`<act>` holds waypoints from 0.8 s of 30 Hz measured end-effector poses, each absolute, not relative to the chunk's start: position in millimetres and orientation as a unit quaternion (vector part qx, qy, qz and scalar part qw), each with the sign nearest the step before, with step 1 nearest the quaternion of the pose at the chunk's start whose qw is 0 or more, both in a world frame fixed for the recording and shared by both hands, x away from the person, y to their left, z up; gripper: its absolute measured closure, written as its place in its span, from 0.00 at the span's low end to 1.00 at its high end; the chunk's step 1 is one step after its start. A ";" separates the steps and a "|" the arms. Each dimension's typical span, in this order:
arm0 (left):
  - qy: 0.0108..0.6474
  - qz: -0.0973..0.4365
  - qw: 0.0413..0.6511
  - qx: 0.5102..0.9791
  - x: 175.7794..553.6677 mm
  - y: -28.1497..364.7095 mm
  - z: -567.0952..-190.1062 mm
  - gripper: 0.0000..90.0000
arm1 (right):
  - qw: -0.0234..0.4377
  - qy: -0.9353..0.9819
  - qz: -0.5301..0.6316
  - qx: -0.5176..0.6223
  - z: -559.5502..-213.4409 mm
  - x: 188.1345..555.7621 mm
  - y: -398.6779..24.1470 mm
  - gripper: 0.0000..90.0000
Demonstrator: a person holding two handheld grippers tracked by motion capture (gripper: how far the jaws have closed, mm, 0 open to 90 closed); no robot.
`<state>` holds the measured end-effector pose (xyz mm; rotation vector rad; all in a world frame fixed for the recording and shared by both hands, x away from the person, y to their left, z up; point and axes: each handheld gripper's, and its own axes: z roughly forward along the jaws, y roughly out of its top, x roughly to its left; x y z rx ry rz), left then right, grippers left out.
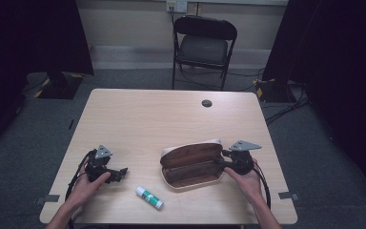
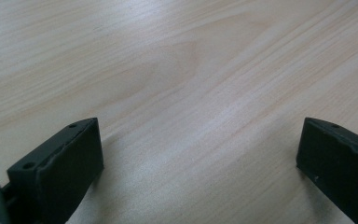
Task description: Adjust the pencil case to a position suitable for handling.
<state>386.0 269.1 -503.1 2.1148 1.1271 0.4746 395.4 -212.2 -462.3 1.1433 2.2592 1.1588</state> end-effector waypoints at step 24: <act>0.434 0.182 0.342 0.813 386.9 268.4 -503.0 0.00 | 0.186 0.814 0.401 0.377 -475.3 419.1 -201.5 0.77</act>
